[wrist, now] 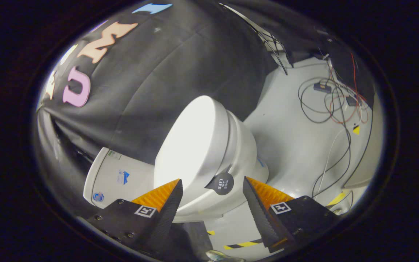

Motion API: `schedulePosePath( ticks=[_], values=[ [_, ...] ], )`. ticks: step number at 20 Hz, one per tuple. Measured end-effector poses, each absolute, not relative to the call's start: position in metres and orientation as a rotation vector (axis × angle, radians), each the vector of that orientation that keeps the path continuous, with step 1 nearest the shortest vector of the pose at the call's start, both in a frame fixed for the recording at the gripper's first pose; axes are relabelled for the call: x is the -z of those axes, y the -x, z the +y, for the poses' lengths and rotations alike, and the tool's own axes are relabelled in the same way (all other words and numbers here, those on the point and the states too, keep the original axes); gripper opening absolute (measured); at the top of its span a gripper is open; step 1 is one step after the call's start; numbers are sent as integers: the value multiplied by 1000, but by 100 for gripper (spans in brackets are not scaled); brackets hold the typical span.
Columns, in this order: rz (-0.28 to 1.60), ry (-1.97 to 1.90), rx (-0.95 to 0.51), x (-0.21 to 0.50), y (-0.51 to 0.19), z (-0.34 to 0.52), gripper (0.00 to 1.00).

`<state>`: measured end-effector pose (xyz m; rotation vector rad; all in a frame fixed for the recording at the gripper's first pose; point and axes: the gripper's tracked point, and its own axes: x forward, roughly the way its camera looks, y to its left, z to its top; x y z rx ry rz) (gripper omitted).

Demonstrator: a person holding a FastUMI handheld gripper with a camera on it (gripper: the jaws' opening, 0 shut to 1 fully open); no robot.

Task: Open the toilet lid.

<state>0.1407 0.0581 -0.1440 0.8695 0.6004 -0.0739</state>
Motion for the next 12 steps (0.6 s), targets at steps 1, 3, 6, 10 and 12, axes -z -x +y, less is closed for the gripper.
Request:
schedulePosePath(
  ticks=[1, 3, 6, 10, 12],
  values=[
    [604, -897, 79, 146, -144, 57, 98],
    [621, -922, 82, 152, -149, 58, 98],
    [632, -955, 88, 157, -154, 62, 94],
    [656, -1019, 57, 163, -160, 75, 91],
    [661, -1043, 48, 160, -163, 78, 91]
  ],
)
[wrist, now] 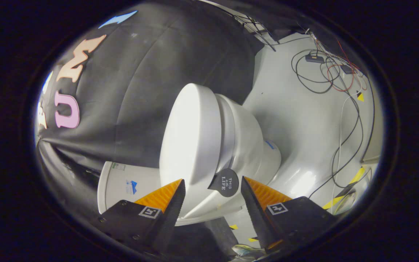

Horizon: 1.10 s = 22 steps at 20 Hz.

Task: Open the toilet lid.

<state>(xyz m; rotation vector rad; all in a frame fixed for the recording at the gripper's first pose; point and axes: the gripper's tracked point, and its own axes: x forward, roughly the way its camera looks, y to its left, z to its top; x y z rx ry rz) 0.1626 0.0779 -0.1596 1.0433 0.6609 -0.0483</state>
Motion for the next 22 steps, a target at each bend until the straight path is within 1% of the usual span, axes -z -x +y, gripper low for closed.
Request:
schedulePosePath(
  ticks=[1, 3, 5, 6, 8, 10, 12, 14, 15, 16, 19, 22],
  values=[
    [665, -1014, 81, 163, -157, 73, 81],
    [670, -1009, 73, 167, -166, 76, 62],
    [687, -981, 68, 170, -165, 69, 62],
    [702, -948, 142, 185, -160, 58, 62],
    [681, -1038, 136, 182, -162, 60, 6],
    [663, -1071, 89, 176, -163, 63, 5],
    [682, -1001, 49, 173, -158, 65, 5],
    [695, -900, 56, 176, -160, 61, 5],
    [704, -898, 63, 197, -177, 78, 5],
    [698, -899, 66, 183, -167, 66, 2],
    [705, -915, 87, 170, -161, 65, 2],
    [702, -847, 107, 157, -161, 66, 2]
  ],
)
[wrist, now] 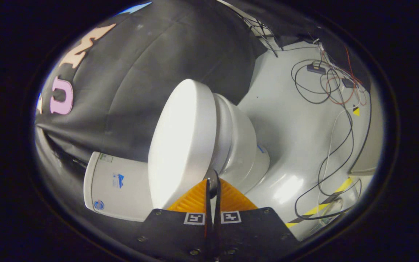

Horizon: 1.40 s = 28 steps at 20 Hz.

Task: Open the toilet lid.

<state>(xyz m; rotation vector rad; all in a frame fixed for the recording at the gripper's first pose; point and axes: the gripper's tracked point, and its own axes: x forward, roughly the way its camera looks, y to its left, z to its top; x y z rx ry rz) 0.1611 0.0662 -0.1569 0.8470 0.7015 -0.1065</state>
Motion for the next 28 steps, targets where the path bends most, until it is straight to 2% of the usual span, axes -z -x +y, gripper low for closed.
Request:
schedulePosePath(
  ticks=[8, 13, 18, 28],
  values=[
    [663, -774, 51, 123, -161, 76, 2],
    [611, -786, 67, 93, -159, 87, 1],
    [560, -628, 7, 62, -156, 102, 1],
    [489, -603, -95, 29, -150, 123, 1]
  ],
)
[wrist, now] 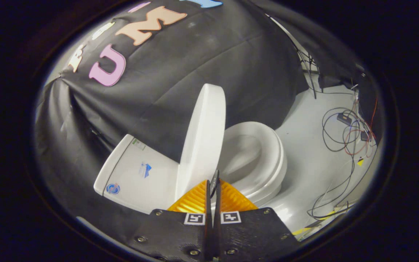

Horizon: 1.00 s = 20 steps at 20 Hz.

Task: Open the toilet lid.

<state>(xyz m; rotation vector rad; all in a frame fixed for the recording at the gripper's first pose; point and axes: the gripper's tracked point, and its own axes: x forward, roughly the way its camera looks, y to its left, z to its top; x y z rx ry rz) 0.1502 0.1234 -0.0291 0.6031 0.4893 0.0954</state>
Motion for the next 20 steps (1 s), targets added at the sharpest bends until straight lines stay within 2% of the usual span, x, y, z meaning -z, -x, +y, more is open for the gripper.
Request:
schedulePosePath(
  ticks=[20],
  values=[
    [410, -423, -207, -23, -137, 175, 1]
  ],
)
